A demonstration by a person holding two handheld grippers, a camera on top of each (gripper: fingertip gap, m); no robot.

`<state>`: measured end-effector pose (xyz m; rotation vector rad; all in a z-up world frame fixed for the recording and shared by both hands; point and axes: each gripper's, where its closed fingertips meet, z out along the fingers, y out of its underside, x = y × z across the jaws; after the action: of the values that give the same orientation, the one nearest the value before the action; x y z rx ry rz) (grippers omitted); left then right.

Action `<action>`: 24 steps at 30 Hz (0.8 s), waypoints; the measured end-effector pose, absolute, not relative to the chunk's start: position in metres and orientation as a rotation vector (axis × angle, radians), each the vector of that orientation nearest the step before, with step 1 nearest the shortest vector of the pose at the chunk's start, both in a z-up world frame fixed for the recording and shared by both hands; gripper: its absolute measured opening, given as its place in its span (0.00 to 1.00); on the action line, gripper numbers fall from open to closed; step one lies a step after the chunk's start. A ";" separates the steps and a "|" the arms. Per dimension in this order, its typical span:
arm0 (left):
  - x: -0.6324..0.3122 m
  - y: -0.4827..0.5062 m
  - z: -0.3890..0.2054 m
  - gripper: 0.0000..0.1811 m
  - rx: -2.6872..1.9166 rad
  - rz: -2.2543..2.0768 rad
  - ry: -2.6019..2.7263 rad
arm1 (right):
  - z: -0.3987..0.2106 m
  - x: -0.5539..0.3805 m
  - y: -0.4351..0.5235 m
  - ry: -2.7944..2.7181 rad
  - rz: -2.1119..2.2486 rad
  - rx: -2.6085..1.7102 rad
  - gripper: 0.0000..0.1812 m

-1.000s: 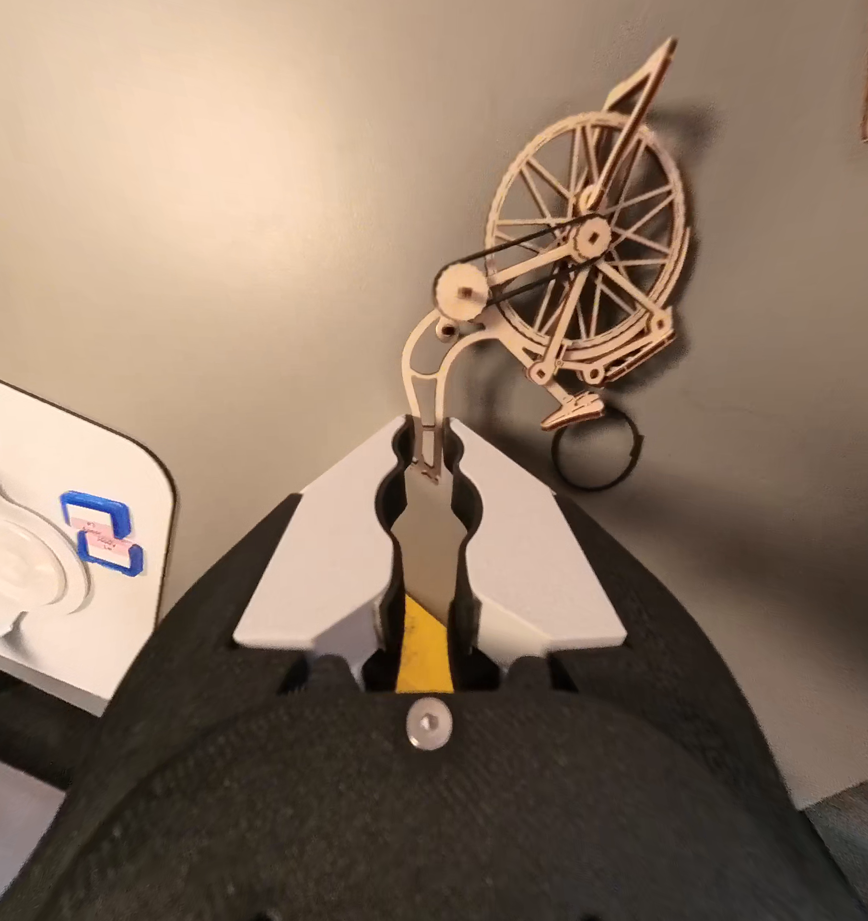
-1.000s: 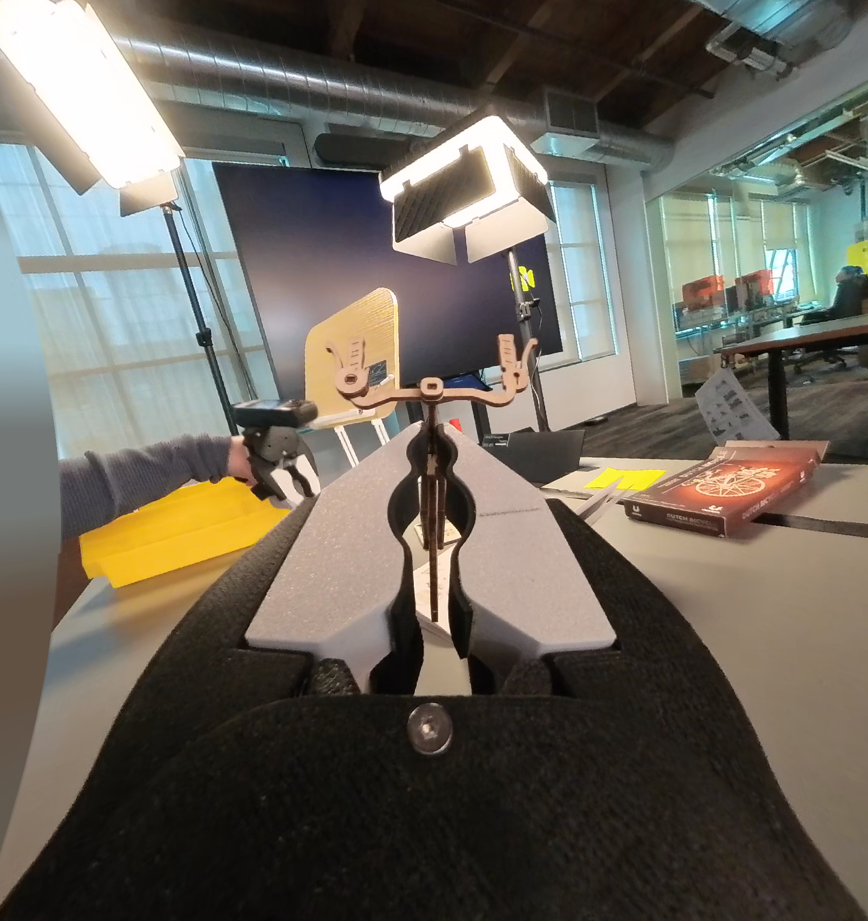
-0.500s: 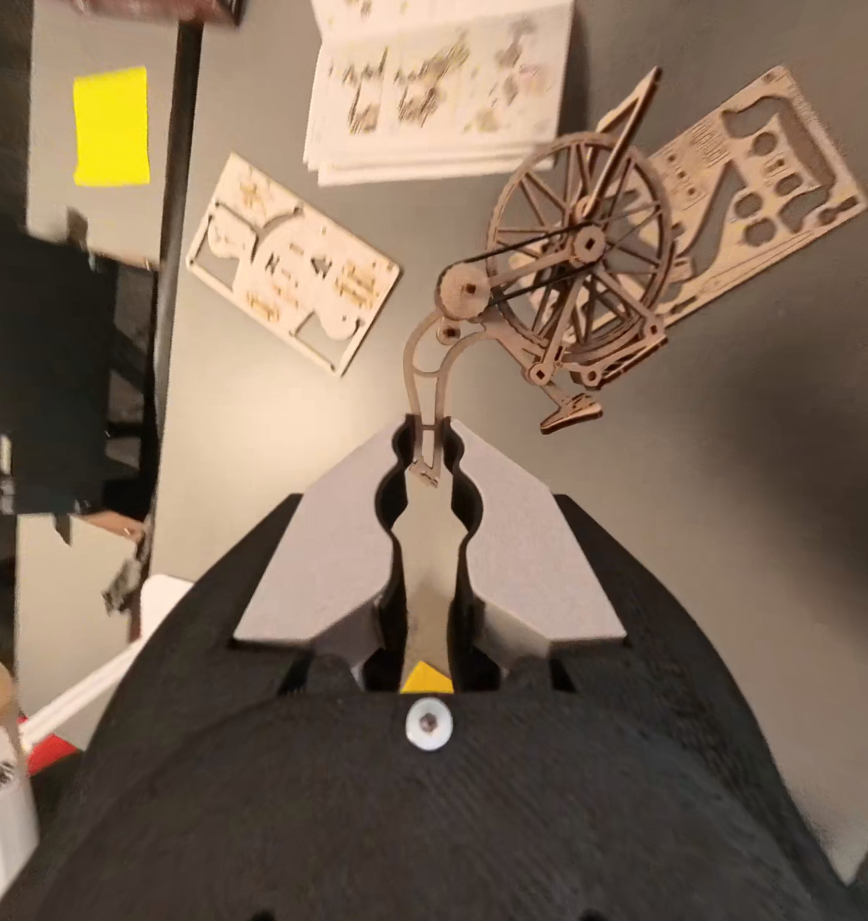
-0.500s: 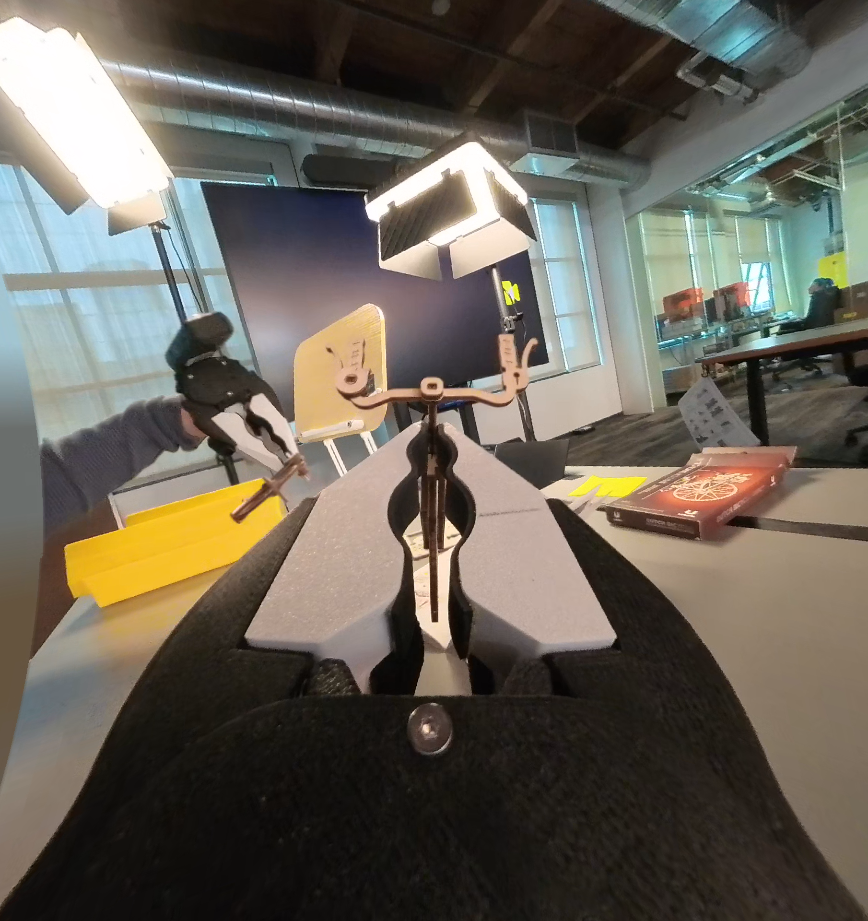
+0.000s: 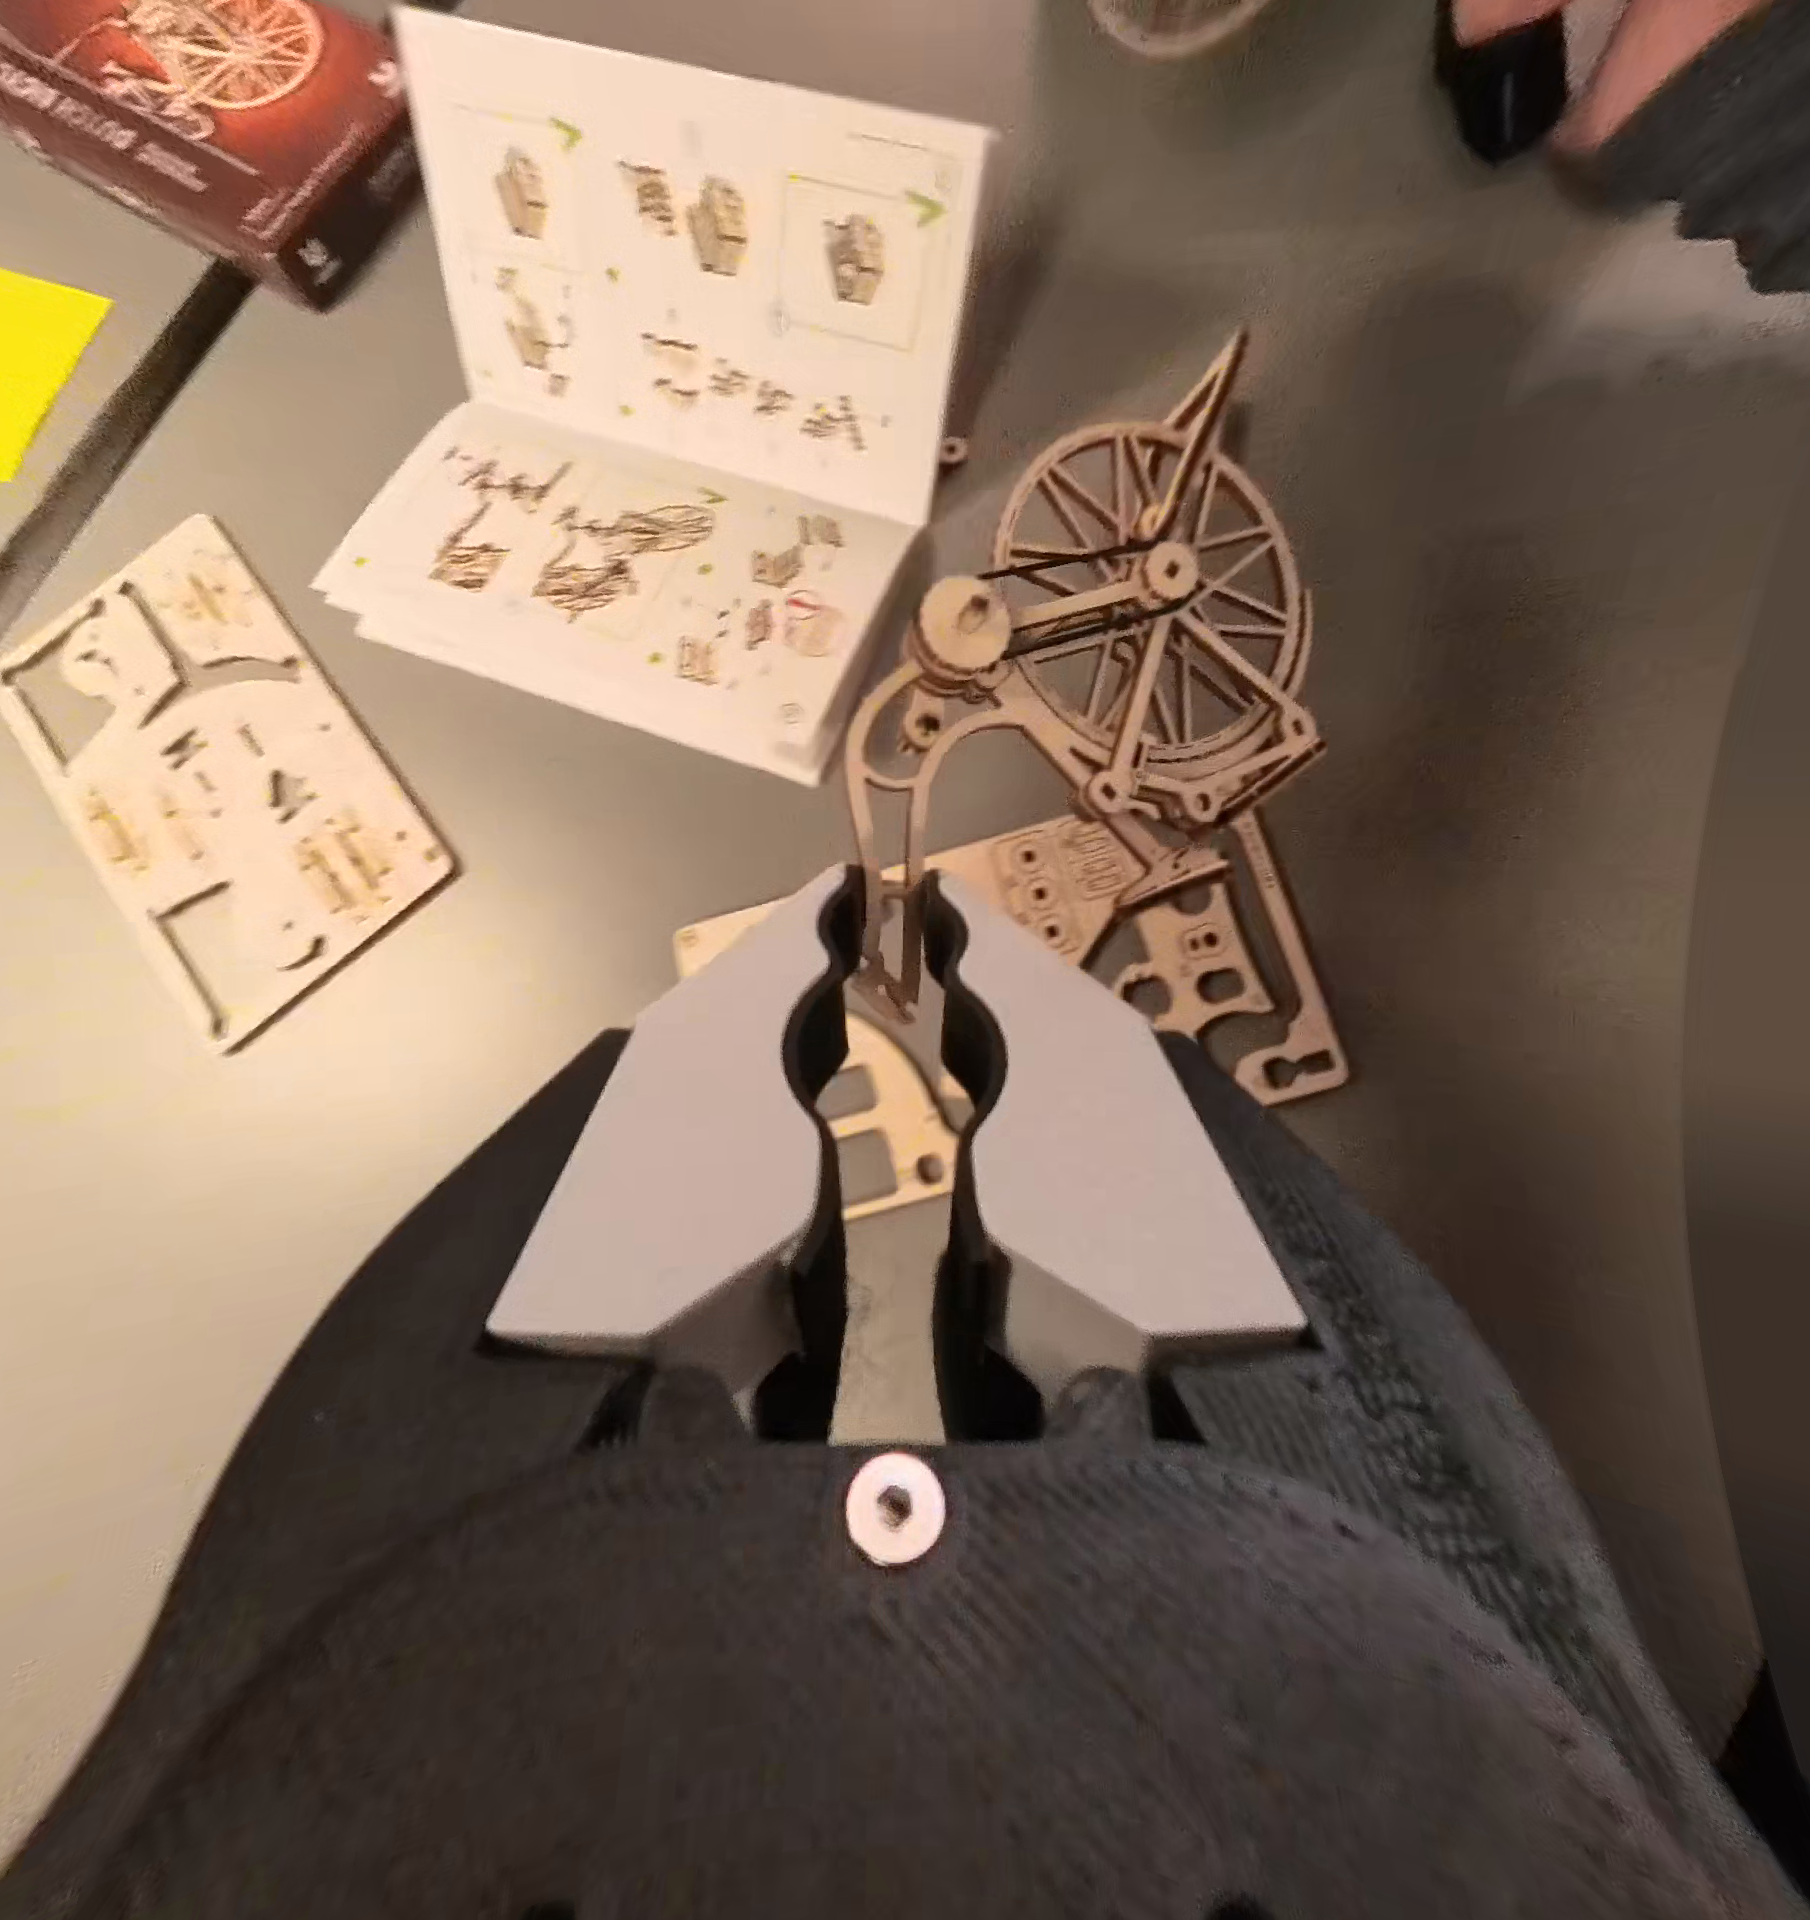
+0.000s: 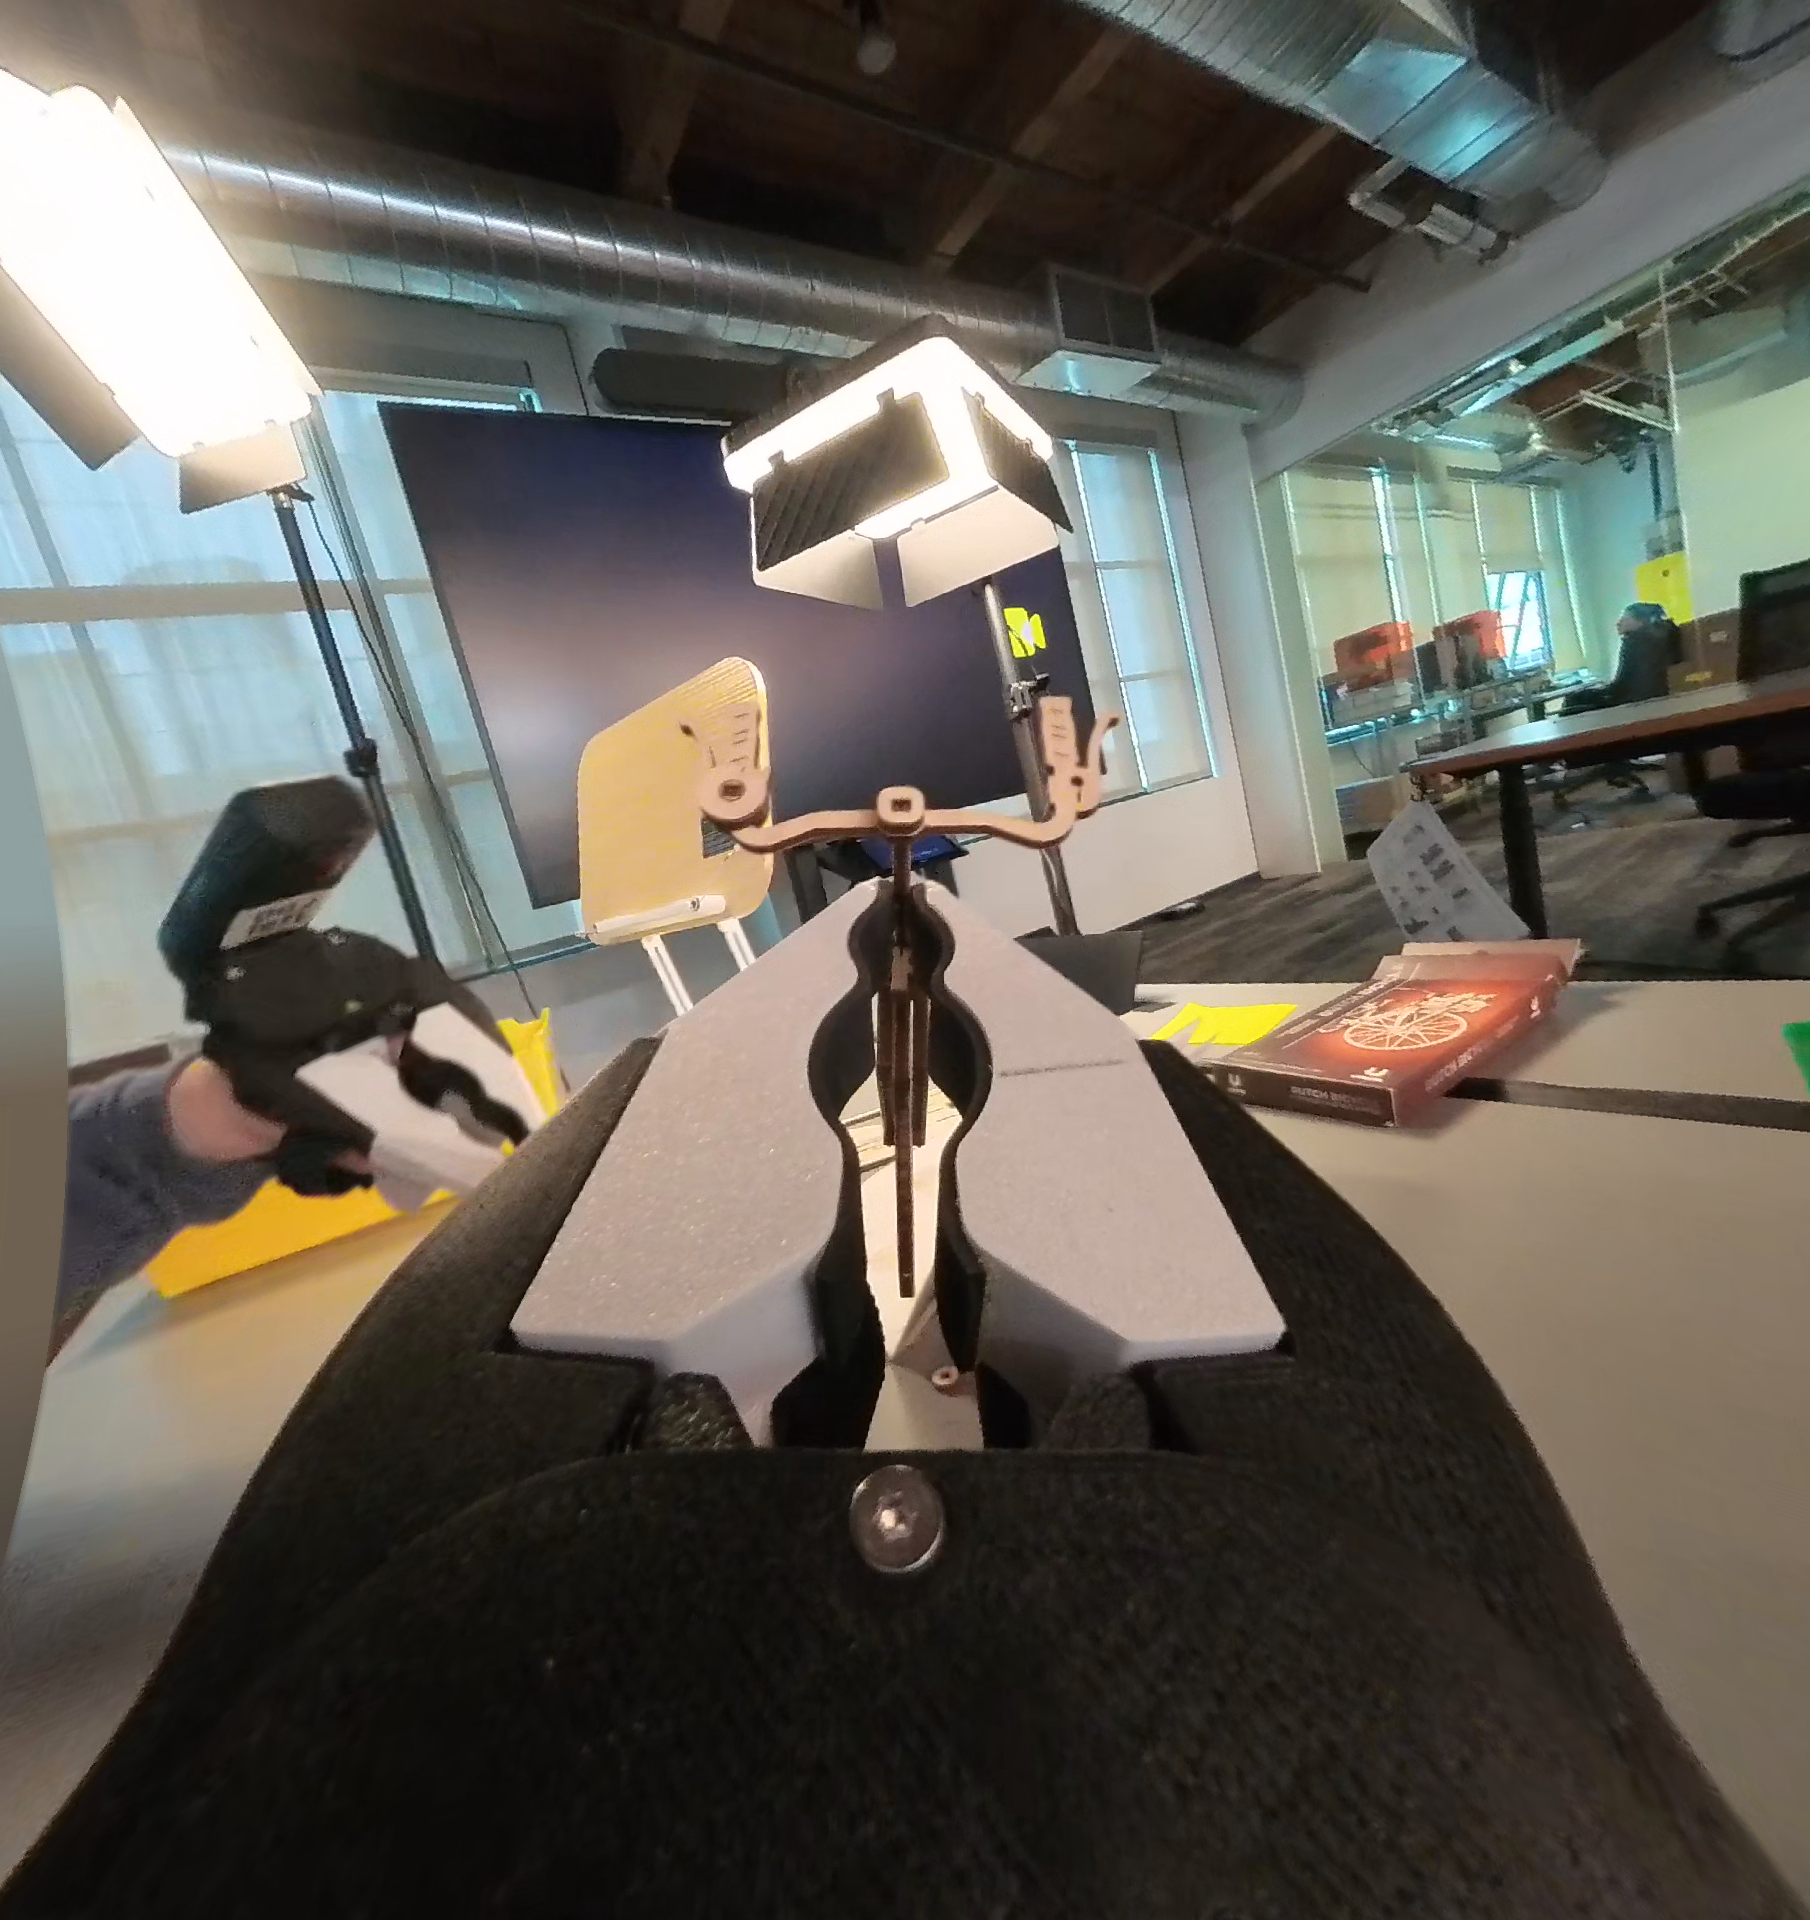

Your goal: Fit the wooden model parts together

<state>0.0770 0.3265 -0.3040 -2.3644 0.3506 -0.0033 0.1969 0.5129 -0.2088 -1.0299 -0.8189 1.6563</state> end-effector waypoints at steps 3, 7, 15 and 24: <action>0.097 0.334 -0.316 0.06 -2.319 0.020 0.479 | -0.208 0.199 0.516 -0.808 1.649 -1.033 0.00; 0.131 0.338 -0.320 0.06 -2.292 -0.119 0.913 | -0.204 0.207 0.524 -0.771 1.641 -1.027 0.00; 0.190 0.354 -0.327 0.06 -2.150 -0.503 1.586 | -0.204 0.217 0.539 -0.727 1.612 -1.036 0.00; 0.197 0.367 -0.354 0.06 -2.134 -0.610 1.861 | -0.203 0.218 0.539 -0.724 1.618 -1.035 0.00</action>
<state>0.1968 0.3670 -0.3538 -2.1344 1.8610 -0.6099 0.2179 0.5387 -0.2033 -1.0354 -0.7236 1.6184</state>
